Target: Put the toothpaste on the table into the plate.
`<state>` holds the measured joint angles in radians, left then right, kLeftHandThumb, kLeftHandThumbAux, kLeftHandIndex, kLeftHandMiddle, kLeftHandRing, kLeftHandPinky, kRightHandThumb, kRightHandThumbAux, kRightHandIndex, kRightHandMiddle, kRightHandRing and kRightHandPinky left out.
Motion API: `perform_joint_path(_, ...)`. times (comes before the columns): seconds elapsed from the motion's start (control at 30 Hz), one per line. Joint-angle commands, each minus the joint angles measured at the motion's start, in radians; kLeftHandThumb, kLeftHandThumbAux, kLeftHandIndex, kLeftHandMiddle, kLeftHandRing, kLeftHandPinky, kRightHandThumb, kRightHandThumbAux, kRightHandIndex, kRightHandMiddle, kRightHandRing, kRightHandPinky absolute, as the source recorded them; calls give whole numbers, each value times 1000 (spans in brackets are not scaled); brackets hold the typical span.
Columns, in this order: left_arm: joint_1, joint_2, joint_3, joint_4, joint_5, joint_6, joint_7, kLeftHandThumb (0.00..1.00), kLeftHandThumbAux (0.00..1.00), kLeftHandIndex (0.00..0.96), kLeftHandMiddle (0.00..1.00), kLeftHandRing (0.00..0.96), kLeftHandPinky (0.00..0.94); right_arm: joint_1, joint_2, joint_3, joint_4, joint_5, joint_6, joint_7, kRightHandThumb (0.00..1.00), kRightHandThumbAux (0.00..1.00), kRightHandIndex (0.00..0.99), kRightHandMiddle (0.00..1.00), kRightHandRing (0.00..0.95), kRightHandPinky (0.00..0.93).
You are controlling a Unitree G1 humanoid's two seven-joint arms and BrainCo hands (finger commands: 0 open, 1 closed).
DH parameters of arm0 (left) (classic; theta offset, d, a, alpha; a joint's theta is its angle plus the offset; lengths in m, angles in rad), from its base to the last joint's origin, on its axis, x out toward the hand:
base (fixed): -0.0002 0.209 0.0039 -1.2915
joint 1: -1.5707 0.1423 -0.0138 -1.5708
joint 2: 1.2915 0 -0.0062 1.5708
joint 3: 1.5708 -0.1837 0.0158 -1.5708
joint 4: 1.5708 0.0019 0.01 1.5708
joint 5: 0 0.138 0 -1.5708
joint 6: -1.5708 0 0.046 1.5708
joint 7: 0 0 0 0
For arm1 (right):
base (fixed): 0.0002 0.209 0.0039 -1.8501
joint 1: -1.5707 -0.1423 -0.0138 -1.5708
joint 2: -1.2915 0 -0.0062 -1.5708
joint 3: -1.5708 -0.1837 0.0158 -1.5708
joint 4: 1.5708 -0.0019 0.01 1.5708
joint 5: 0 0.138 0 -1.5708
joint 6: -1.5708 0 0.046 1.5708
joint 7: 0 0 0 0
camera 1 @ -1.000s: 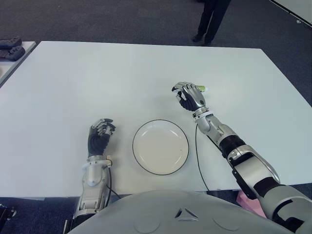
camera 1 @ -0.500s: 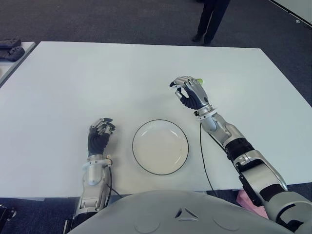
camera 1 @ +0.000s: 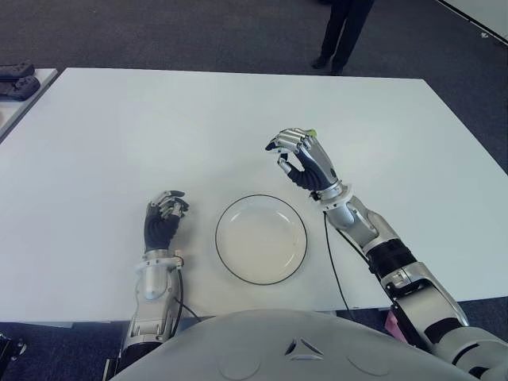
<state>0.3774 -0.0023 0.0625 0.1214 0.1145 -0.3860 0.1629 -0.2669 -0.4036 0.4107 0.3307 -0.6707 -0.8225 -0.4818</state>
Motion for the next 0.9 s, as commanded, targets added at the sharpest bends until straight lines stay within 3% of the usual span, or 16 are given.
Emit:
perform_joint_path(0.03,6,-6,-3,24,8,34,7,706,718,433,571,558,550,59,-11,5,-76,26,-66,65,850,680,394,547,869,873)
perform_joint_path(0.17,8,-6,-4,21,8,32,4,707,718,433,569,558,551,79,-23,9,-105,31,-118,121,851,680,394,546,866,875)
perform_joint_path(0.43,8,-5,-6,18,8,38,2,707,718,433,563,553,545,63,-53,22,-89,-84,-217,169,852,679,396,545,866,875)
perform_joint_path(0.73,10,-9,-5,11,13,47,9,707,718,433,566,553,549,65,-67,84,-68,-259,-235,168,853,678,402,558,879,885)
perform_joint_path(0.83,11,-10,-5,11,15,44,12,708,718,433,569,556,557,59,-74,96,-64,-284,-237,172,852,677,404,561,882,886)
perform_joint_path(0.9,11,-10,-5,13,13,39,11,707,718,433,572,559,558,56,-83,109,-62,-266,-230,223,852,676,407,565,884,884)
